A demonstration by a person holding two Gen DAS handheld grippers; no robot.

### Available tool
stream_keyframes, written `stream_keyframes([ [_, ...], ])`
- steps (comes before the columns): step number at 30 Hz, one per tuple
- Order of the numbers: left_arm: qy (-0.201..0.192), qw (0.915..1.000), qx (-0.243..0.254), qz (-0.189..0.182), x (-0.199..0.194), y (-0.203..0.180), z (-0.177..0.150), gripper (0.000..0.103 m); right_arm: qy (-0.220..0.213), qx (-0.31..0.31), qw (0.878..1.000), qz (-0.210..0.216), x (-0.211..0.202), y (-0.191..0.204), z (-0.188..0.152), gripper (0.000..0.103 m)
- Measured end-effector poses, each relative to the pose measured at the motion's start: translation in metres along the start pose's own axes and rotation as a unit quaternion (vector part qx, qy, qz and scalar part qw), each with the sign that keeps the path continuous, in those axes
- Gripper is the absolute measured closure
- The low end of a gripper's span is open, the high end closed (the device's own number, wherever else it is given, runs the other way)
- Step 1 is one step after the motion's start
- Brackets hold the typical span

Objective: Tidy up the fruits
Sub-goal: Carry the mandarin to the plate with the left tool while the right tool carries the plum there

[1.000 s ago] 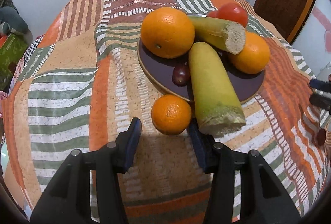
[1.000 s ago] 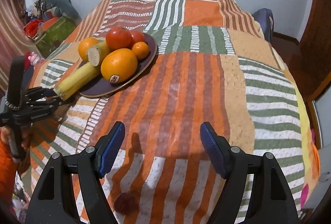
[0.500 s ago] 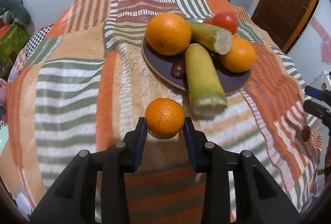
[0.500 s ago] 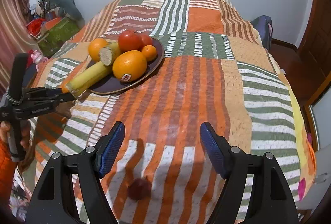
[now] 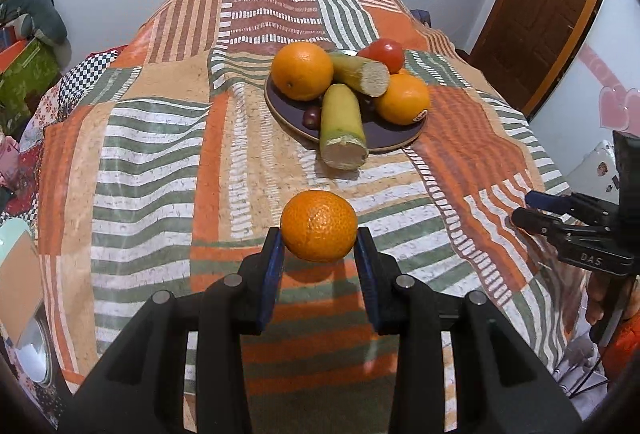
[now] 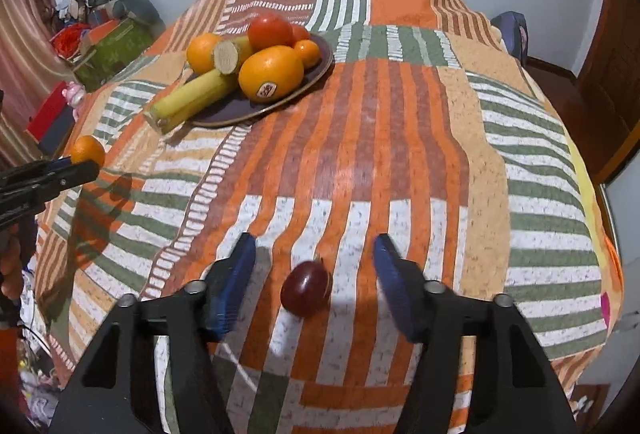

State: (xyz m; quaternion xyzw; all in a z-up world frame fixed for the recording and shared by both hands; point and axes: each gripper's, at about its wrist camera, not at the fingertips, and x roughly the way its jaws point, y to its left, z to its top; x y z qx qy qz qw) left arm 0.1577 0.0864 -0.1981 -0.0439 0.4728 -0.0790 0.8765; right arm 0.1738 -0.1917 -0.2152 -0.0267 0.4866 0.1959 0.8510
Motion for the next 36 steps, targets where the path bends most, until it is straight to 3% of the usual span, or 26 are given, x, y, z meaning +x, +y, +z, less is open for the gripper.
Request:
stream_keyframes([
  [6, -0.003, 1.0000, 0.001, -0.001, -0.003, -0.002, 0.002, 0.067, 0.010, 0.001, 1.000, 0.001, -0.002, -0.004, -0.008, 0.071],
  [9, -0.006, 1.0000, 0.004, -0.001, -0.003, -0.005, 0.005, 0.067, 0.010, 0.002, 1.000, 0.015, -0.006, -0.004, -0.008, 0.084],
  [15, -0.012, 0.9999, 0.011, -0.005, -0.001, -0.009, 0.015, 0.067, -0.017, -0.012, 1.000, 0.013, -0.017, 0.002, 0.003, 0.084],
  [24, -0.034, 0.9991, 0.018, -0.015, 0.002, -0.019, 0.051, 0.067, -0.076, -0.044, 0.996, 0.022, -0.029, 0.014, 0.050, 0.084],
  [36, -0.047, 0.9988, 0.013, -0.009, 0.026, -0.011, 0.097, 0.067, -0.112, -0.078, 0.990, 0.037, -0.013, 0.028, 0.100, 0.084],
])
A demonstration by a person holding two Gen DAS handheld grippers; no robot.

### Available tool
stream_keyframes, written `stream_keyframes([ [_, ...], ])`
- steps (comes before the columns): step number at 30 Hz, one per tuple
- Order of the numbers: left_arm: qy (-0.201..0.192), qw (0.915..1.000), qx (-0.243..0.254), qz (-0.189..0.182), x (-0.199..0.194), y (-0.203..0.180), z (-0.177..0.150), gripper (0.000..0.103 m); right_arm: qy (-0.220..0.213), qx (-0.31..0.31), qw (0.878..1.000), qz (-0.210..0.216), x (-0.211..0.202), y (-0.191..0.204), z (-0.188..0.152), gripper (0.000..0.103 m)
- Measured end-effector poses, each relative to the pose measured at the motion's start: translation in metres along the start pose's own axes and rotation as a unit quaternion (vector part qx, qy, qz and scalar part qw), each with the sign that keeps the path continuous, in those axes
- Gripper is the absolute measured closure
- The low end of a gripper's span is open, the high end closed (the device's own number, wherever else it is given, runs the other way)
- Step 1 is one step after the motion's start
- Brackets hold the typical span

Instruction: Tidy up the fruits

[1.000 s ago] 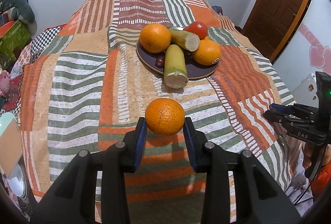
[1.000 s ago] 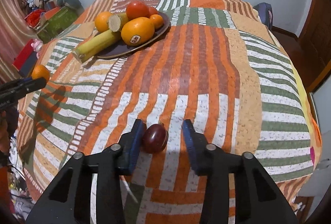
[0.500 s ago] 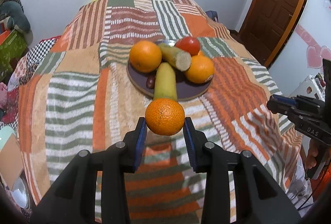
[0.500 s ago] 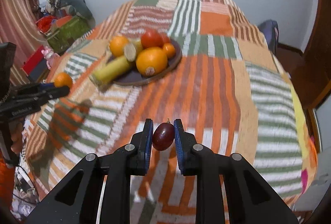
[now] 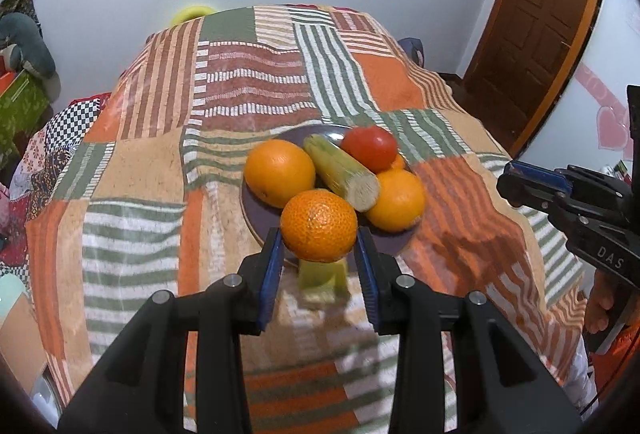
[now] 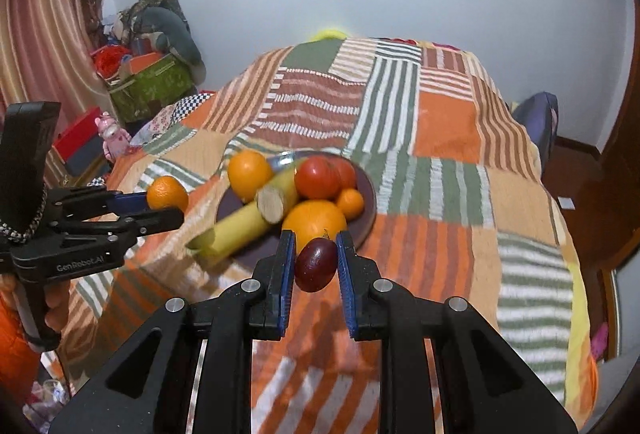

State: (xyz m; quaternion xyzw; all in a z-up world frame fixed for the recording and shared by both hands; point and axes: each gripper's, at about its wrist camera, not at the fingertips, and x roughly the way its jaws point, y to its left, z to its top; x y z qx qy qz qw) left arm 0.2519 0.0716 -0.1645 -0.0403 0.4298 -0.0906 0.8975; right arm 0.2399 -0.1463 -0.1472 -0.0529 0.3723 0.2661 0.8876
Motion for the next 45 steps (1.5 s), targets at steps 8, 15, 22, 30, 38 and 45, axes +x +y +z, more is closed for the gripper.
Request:
stream_keyframes([
  [8, 0.020, 0.9996, -0.013, -0.014, 0.030, 0.009, 0.014, 0.067, -0.001, -0.015, 1.000, 0.010, 0.032, 0.005, 0.025, 0.084],
  [15, 0.042, 0.9989, -0.002, -0.023, 0.058, -0.003, 0.021, 0.067, 0.015, -0.026, 0.999, 0.019, 0.063, 0.008, 0.037, 0.084],
  [22, 0.057, 0.9982, -0.007, -0.018, 0.075, -0.003, 0.021, 0.067, 0.020, -0.043, 0.999, 0.024, 0.074, 0.013, 0.041, 0.084],
  [30, 0.059, 0.9982, -0.008, -0.008, 0.078, -0.001, 0.023, 0.055, 0.037, -0.038, 0.998, 0.025, 0.083, 0.008, 0.037, 0.083],
  [38, 0.050, 0.9986, -0.015, -0.007, 0.071, 0.003, 0.023, 0.049, 0.028, -0.033, 0.999, 0.024, 0.076, 0.004, 0.039, 0.067],
  [45, 0.042, 0.9989, -0.023, 0.000, 0.056, 0.008, 0.018, 0.045, 0.012, -0.009, 1.000, 0.025, 0.061, -0.007, 0.042, 0.066],
])
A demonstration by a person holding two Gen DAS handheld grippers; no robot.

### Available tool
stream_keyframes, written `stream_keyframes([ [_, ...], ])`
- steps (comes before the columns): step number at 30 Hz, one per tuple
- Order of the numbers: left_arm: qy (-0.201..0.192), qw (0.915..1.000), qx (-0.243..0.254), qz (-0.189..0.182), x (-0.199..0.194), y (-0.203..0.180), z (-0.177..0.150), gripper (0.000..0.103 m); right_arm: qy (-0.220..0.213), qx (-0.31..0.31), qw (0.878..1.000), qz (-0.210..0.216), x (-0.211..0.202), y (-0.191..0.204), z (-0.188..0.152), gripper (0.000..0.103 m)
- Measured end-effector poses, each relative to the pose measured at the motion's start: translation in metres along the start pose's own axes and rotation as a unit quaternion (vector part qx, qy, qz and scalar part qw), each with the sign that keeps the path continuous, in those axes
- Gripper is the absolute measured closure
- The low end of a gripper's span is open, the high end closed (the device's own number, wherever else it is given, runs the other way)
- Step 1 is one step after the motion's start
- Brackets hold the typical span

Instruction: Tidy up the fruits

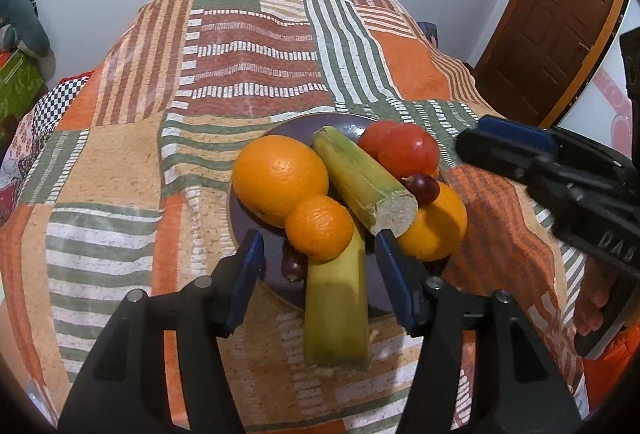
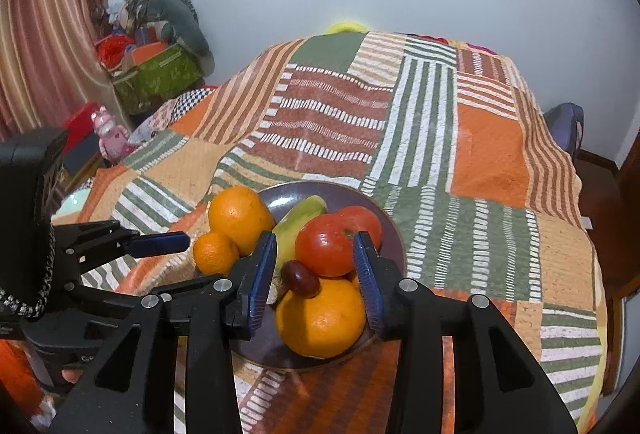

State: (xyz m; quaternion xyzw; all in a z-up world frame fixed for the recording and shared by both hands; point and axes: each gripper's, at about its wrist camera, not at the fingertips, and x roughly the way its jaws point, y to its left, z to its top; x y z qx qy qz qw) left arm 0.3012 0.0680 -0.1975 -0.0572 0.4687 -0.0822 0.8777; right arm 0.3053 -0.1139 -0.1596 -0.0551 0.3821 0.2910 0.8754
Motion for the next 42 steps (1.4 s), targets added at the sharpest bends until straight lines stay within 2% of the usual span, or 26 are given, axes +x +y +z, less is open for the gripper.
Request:
stream_keyframes([
  [5, -0.005, 1.0000, 0.004, 0.002, -0.009, 0.000, -0.005, 0.045, -0.014, -0.006, 1.000, -0.017, -0.018, -0.002, -0.001, 0.065],
  [9, 0.005, 0.9999, 0.004, 0.009, -0.005, 0.005, -0.014, 0.043, -0.024, -0.010, 0.999, -0.027, -0.033, -0.002, -0.004, 0.057],
  [11, 0.007, 0.9999, -0.007, 0.007, -0.005, 0.011, -0.017, 0.043, -0.026, -0.016, 0.999, -0.036, -0.037, 0.000, -0.007, 0.057],
  [16, -0.023, 0.9993, -0.017, 0.023, -0.029, 0.024, -0.023, 0.043, -0.035, -0.028, 0.998, -0.046, -0.050, 0.006, -0.013, 0.057],
  [21, -0.041, 0.9968, -0.037, 0.057, -0.039, 0.049, -0.019, 0.043, -0.043, -0.018, 0.998, -0.036, -0.056, 0.007, -0.017, 0.057],
  [25, -0.031, 0.9938, -0.067, 0.083, -0.026, 0.082, -0.016, 0.045, -0.044, -0.012, 0.998, -0.034, -0.054, 0.008, -0.021, 0.055],
  [27, -0.020, 0.9936, -0.083, 0.074, -0.016, 0.096, -0.015, 0.045, -0.042, -0.010, 0.998, -0.035, -0.052, 0.006, -0.022, 0.054],
  [29, -0.008, 0.9943, -0.090, 0.056, -0.003, 0.103, -0.012, 0.052, -0.040, -0.005, 0.999, -0.036, -0.049, 0.003, -0.024, 0.054],
  [32, 0.011, 0.9945, -0.093, 0.047, 0.017, 0.108, -0.007, 0.065, -0.034, 0.003, 0.999, -0.039, -0.043, -0.004, -0.026, 0.054],
  [34, 0.018, 0.9942, -0.099, 0.040, 0.029, 0.108, -0.004, 0.069, -0.028, 0.008, 0.999, -0.041, -0.038, -0.009, -0.027, 0.054],
  [42, 0.011, 0.9940, -0.092, 0.057, 0.045, 0.108, 0.006, 0.071, -0.007, 0.015, 0.999, -0.047, -0.023, -0.019, -0.037, 0.054],
])
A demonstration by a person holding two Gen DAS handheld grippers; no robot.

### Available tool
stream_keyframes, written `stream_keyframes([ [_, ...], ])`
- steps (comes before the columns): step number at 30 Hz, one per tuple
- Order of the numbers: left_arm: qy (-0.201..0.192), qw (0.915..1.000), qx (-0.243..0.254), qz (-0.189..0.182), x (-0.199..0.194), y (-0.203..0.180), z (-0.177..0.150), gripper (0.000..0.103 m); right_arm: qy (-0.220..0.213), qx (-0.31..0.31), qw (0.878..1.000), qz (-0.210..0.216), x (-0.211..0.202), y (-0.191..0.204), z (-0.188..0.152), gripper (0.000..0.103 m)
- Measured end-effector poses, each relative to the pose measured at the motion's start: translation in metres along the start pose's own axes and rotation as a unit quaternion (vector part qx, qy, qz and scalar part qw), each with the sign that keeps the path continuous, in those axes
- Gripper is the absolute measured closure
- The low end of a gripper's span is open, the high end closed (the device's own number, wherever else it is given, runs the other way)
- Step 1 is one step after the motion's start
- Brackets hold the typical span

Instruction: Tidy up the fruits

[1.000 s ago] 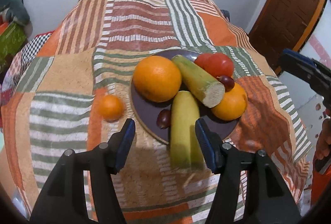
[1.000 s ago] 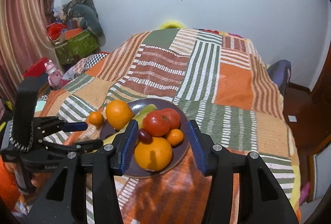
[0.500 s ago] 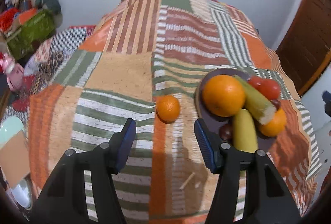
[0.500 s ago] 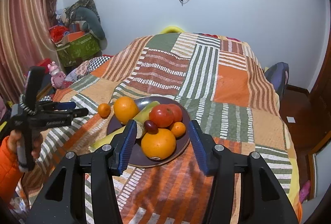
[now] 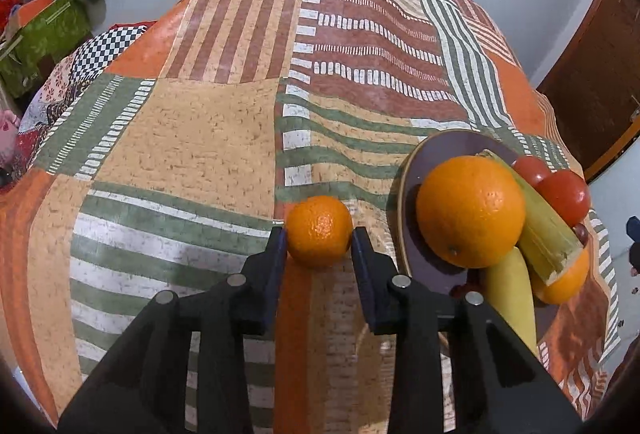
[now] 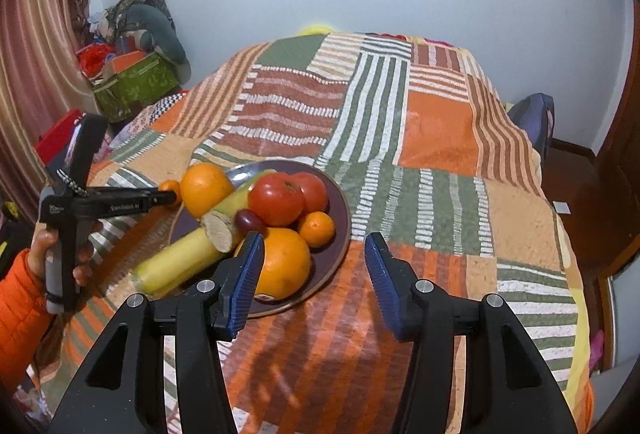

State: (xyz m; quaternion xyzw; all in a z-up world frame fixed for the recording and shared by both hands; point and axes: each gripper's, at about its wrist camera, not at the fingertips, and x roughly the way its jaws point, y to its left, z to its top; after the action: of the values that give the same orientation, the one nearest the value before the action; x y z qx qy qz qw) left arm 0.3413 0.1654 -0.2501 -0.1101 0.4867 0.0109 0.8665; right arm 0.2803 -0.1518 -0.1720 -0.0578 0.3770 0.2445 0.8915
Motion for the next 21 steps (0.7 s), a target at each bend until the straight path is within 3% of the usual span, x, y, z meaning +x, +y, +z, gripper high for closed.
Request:
stream_keyframes([
  [3, -0.002, 0.9999, 0.006, 0.016, -0.007, -0.003, -0.003, 0.071, 0.003, 0.005, 1.000, 0.003, 0.001, -0.003, -0.002, 0.054],
  [7, -0.016, 0.9995, 0.025, 0.009, -0.028, -0.018, -0.008, 0.071, -0.001, 0.007, 1.000, 0.006, -0.002, -0.004, -0.002, 0.054],
  [13, -0.036, 0.9967, 0.062, -0.038, -0.064, -0.056, -0.017, 0.071, -0.008, 0.010, 1.000, 0.008, -0.009, -0.005, -0.002, 0.054],
  [21, -0.009, 0.9889, 0.105, -0.106, -0.073, -0.113, -0.043, 0.071, -0.012, 0.007, 1.000, 0.006, -0.016, -0.006, -0.001, 0.054],
])
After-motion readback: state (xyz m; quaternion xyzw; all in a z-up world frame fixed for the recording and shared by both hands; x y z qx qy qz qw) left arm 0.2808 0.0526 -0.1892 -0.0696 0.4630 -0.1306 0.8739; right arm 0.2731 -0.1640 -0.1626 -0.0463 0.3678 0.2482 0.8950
